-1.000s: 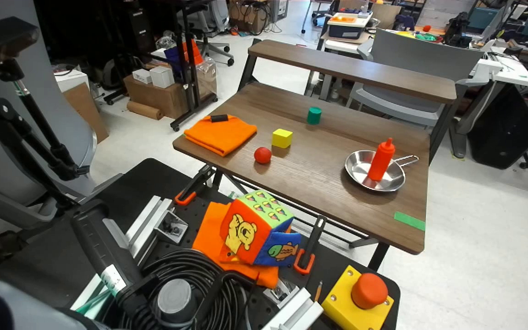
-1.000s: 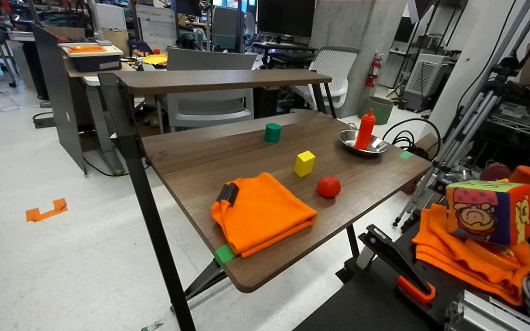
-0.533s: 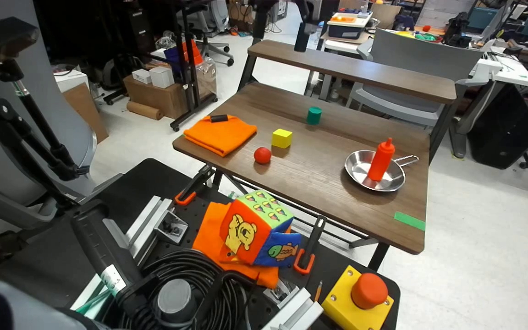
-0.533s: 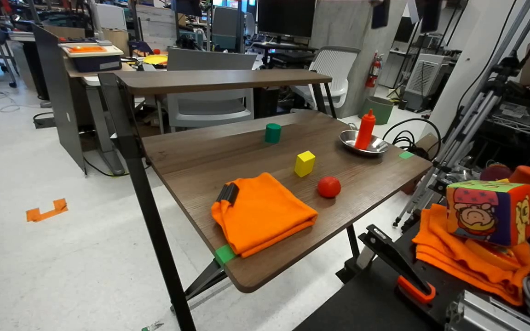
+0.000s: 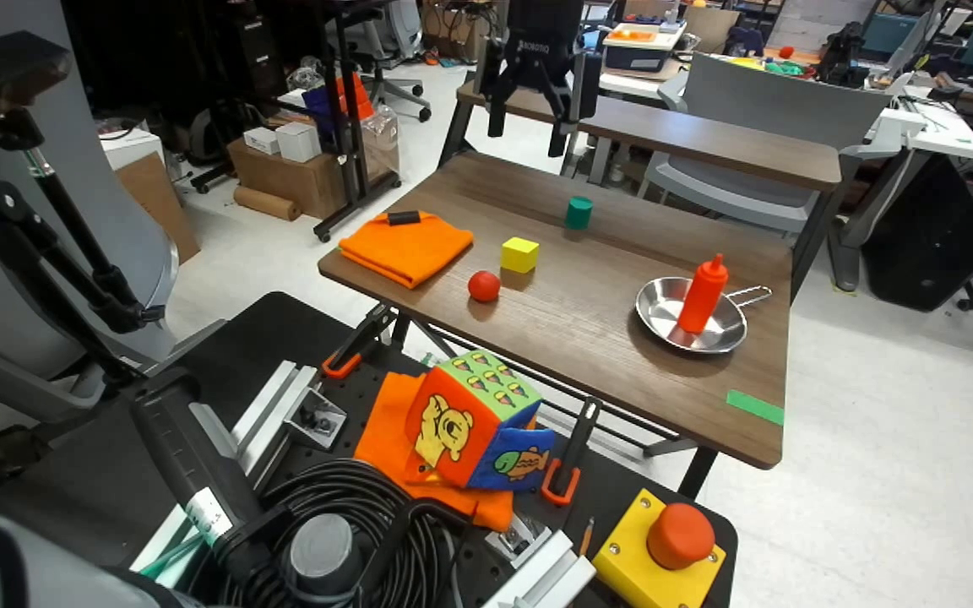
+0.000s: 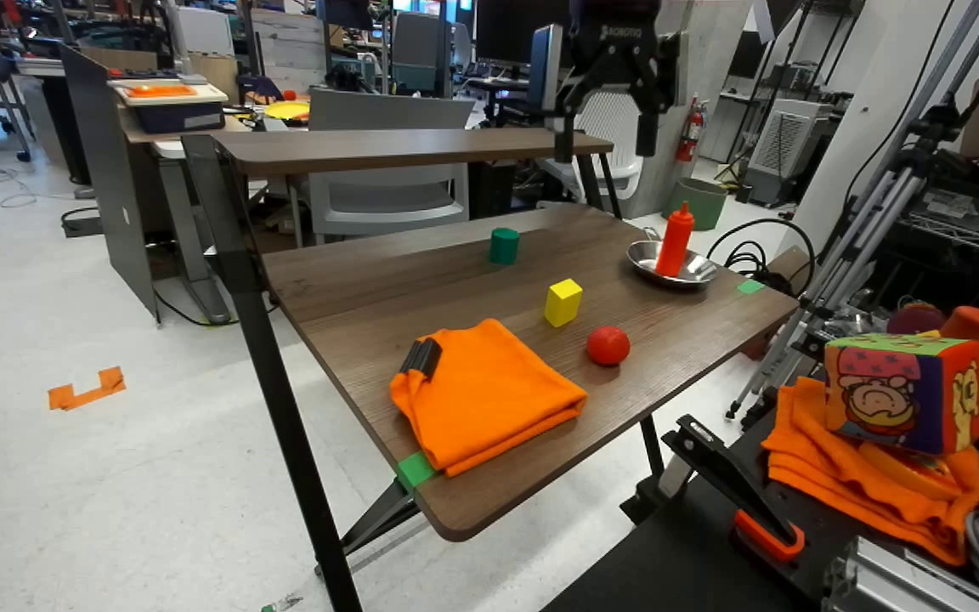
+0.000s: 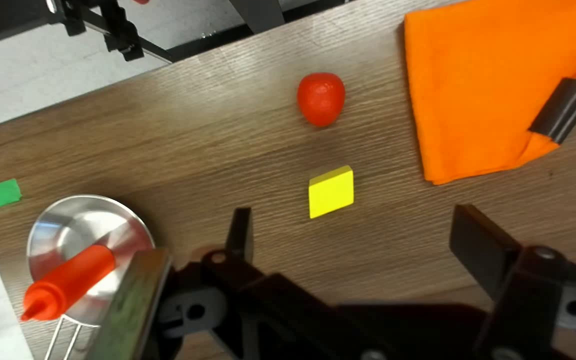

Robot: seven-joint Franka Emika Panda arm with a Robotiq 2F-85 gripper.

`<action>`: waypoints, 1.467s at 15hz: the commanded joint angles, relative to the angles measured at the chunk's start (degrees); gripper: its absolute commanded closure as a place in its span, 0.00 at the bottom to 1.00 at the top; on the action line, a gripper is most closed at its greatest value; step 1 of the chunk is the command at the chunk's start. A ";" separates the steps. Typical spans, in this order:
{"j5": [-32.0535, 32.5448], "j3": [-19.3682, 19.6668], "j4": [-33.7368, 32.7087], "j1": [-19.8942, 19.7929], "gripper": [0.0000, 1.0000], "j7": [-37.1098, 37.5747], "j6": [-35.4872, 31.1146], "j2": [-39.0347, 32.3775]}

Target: Move the yellow block forward

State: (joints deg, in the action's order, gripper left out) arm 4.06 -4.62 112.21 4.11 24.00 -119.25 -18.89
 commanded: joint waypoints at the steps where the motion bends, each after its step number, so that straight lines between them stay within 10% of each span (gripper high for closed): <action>1: 1.08 1.94 -3.95 2.73 0.00 1.33 -4.50 -5.89; 21: 4.95 9.51 -11.37 10.94 0.00 6.05 -8.23 -23.55; 22: 4.84 9.56 -11.52 10.96 0.25 6.09 -7.95 -23.84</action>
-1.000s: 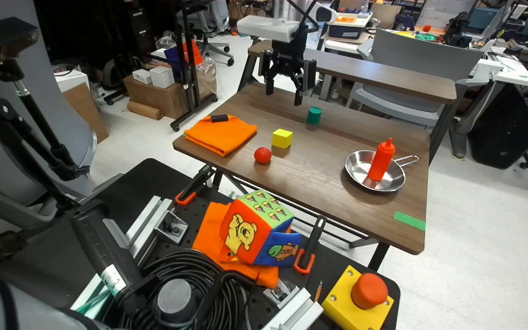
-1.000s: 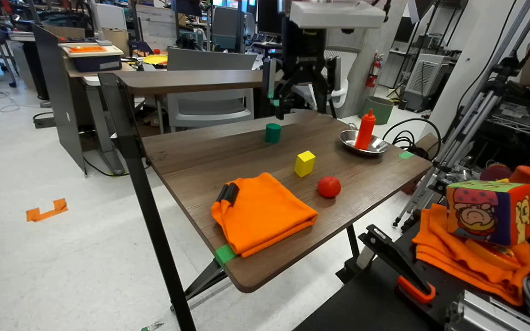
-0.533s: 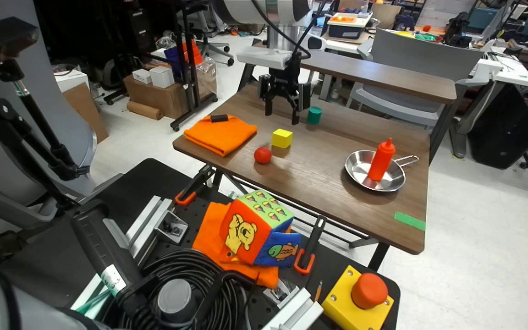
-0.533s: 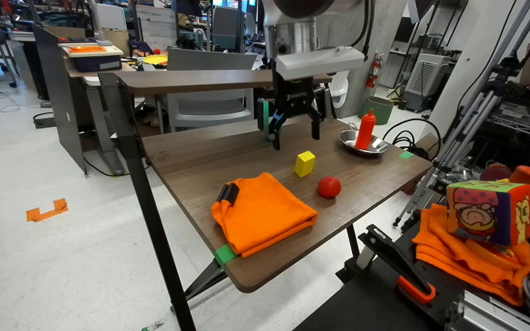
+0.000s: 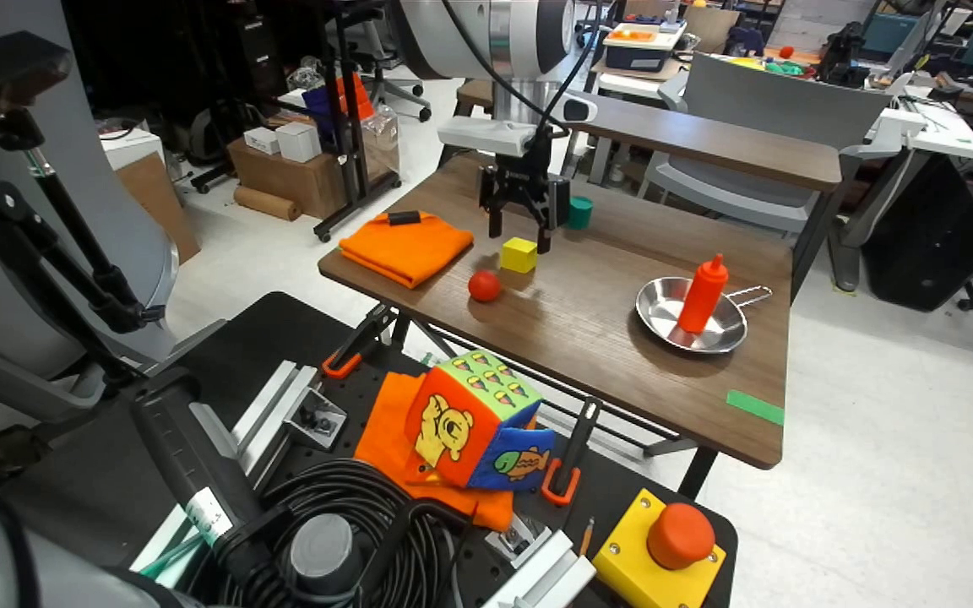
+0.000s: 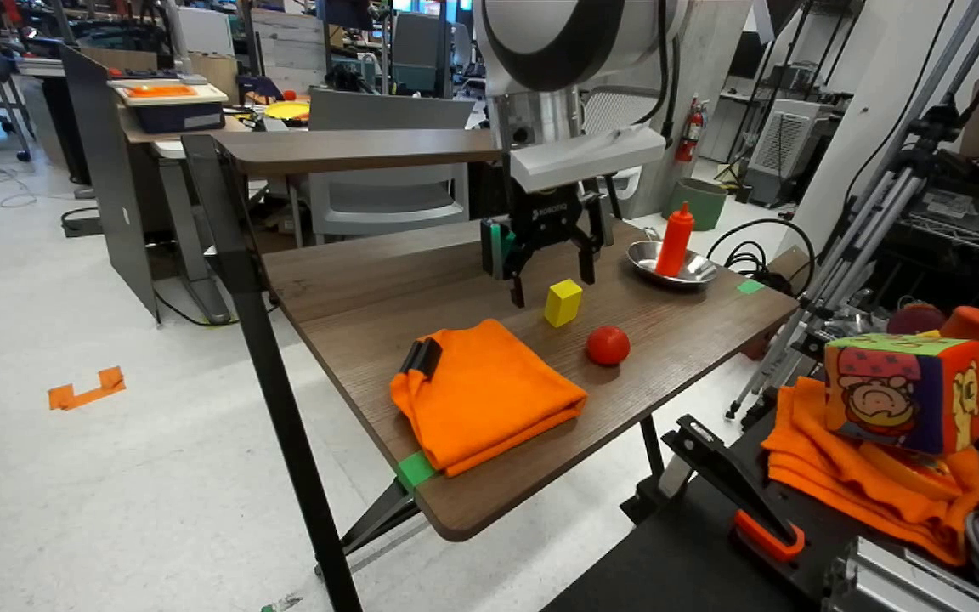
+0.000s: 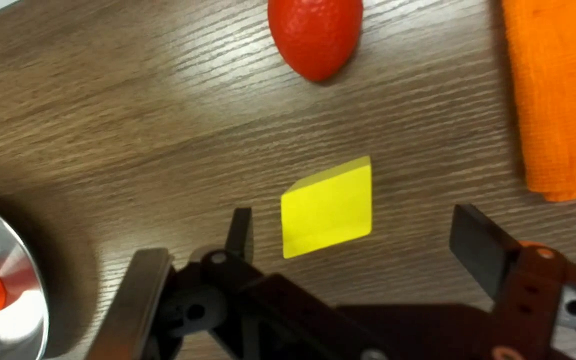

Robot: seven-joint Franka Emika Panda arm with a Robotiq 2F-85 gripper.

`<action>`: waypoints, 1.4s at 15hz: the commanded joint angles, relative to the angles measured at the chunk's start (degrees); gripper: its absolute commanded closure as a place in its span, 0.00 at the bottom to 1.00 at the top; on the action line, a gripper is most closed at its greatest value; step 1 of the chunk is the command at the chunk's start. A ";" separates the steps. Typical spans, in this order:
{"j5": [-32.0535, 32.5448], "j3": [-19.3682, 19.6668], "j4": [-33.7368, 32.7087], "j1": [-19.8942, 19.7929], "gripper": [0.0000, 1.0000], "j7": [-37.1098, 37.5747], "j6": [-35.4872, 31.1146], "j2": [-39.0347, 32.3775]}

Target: Move the yellow block forward

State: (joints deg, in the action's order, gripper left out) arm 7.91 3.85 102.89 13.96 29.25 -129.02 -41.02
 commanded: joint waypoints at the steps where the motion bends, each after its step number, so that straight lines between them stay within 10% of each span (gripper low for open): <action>1: 0.76 1.11 -2.30 1.07 0.26 1.00 1.90 -1.83; 8: -4.70 -0.58 -6.37 -1.88 0.80 0.12 8.60 -1.23; 21: -15.00 -2.70 -38.57 -3.14 0.82 6.71 18.14 -14.21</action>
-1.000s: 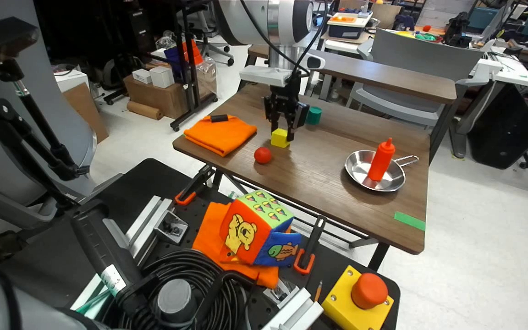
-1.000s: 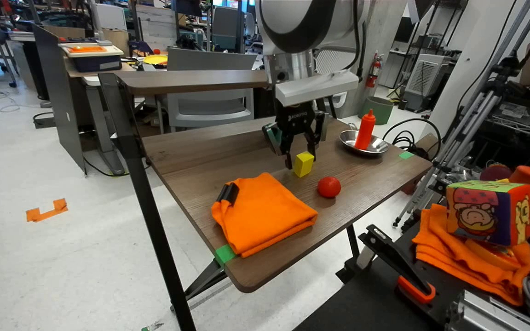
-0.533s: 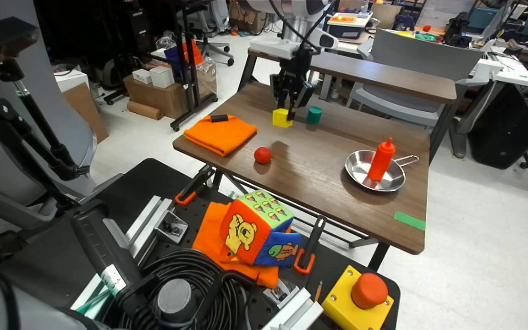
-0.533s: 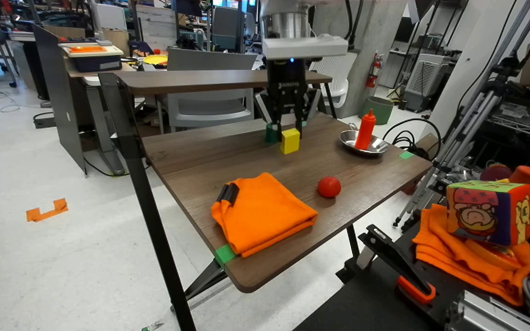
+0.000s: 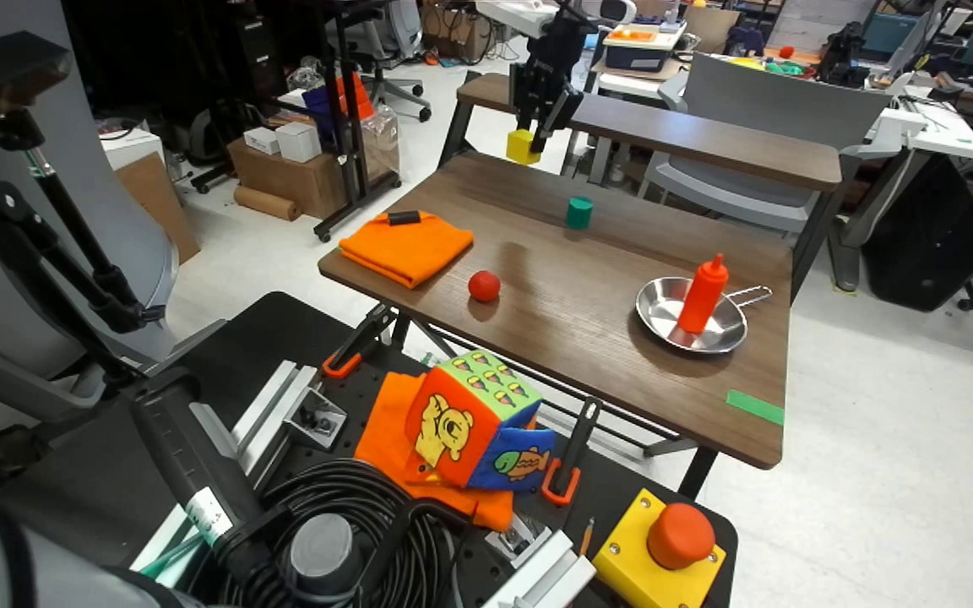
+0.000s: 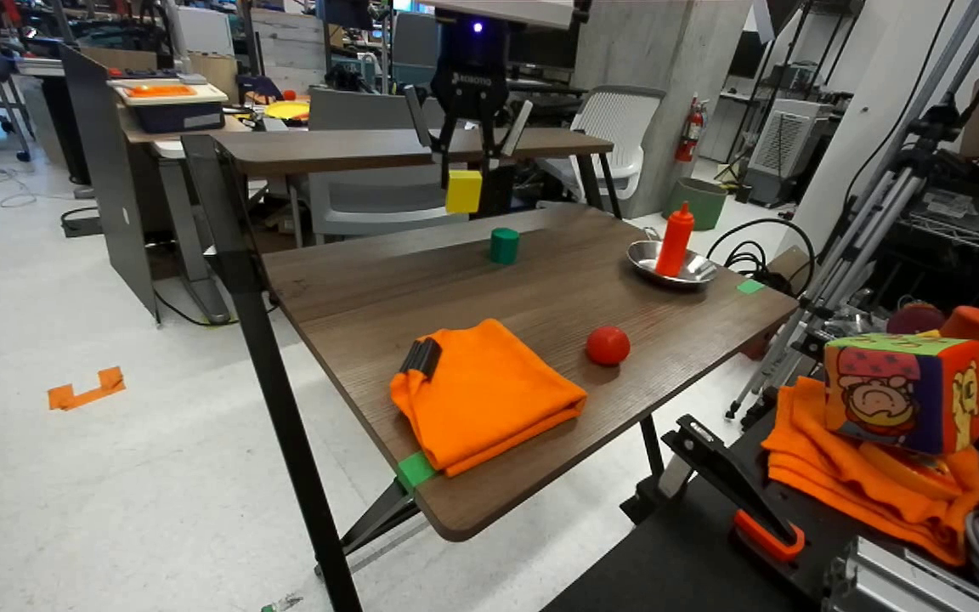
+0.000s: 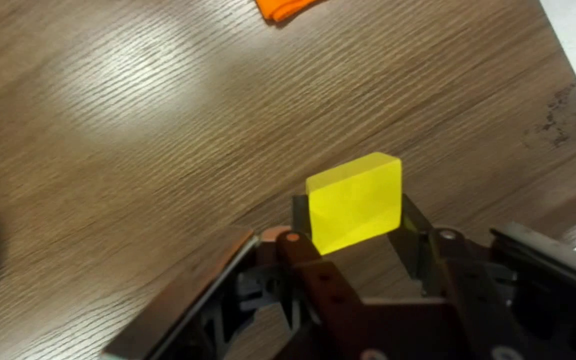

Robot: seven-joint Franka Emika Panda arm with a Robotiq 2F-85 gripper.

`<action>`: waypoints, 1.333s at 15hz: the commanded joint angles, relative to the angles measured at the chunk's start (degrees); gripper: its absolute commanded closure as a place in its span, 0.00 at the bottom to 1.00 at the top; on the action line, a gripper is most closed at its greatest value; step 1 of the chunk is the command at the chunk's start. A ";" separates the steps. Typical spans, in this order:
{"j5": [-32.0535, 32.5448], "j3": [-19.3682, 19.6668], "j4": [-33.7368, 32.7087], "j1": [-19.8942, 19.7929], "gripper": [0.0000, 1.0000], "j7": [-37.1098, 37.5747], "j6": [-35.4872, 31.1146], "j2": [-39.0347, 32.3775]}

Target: Move the yellow block forward

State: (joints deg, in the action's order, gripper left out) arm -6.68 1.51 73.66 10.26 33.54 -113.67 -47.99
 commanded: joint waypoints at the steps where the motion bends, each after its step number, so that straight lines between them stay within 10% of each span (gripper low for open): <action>1: -0.43 -0.58 -11.21 0.85 0.82 2.85 2.93 -9.21; 8: -0.11 -1.21 -19.78 1.79 0.82 3.21 5.46 -18.54; 9: 0.00 -1.09 -20.47 1.91 0.77 3.39 6.07 -19.07; 10: -0.05 -1.17 -21.09 1.91 0.32 3.36 6.45 -19.43; 15: -1.55 -3.39 -13.44 0.79 0.02 -1.06 6.97 -10.62; 20: -9.20 -5.87 -1.07 -5.74 0.00 -5.36 9.06 1.71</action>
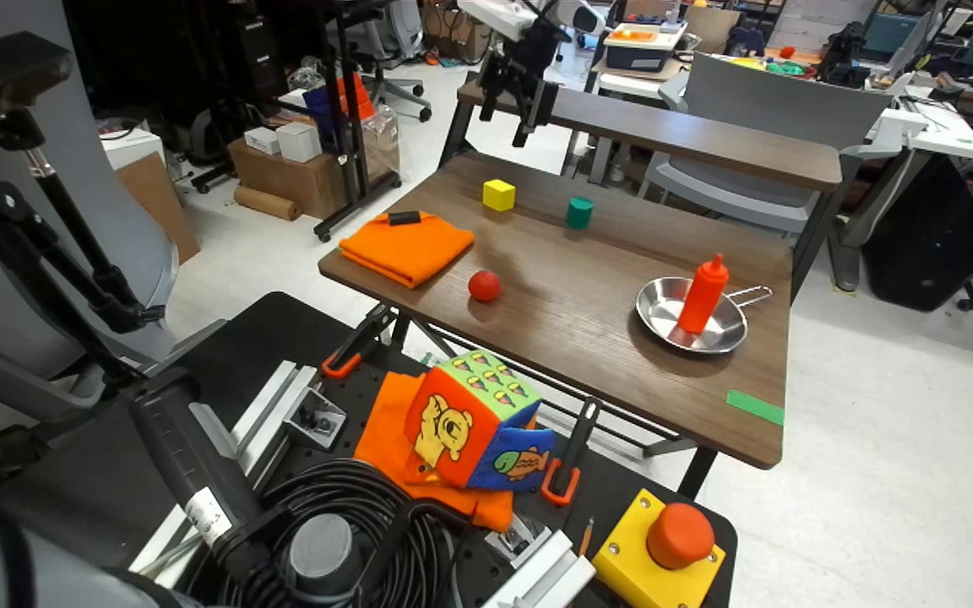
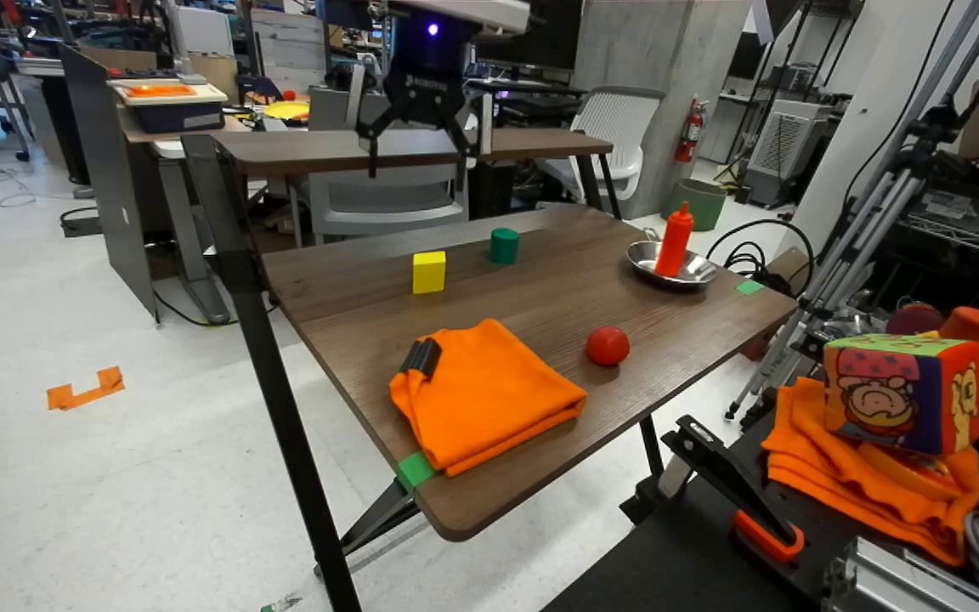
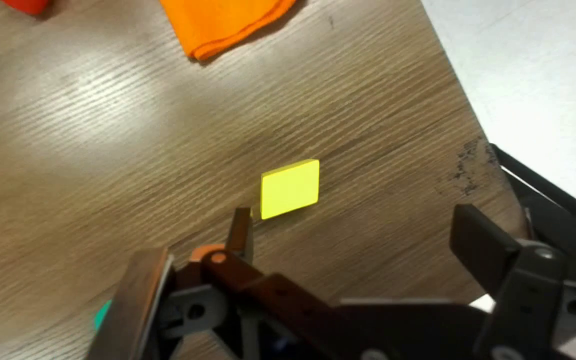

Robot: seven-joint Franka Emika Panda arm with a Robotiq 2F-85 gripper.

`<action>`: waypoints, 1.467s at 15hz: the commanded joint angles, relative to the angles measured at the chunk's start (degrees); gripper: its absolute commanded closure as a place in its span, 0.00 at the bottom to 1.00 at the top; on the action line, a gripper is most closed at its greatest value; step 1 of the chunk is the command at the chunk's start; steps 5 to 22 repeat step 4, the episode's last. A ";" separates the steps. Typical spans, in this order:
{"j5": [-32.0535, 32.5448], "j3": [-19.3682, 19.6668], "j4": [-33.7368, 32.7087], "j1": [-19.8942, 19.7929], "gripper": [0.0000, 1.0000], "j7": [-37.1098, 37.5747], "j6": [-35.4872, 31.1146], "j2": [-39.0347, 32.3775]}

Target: Move the yellow block forward

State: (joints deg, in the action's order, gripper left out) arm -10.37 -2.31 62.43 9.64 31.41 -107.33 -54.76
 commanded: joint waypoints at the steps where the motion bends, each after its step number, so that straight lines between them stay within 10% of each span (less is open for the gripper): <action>1: -5.94 -1.05 10.94 -6.57 0.00 -3.96 6.87 9.29; 22: -4.46 0.70 7.82 -6.33 0.00 -4.41 9.27 7.47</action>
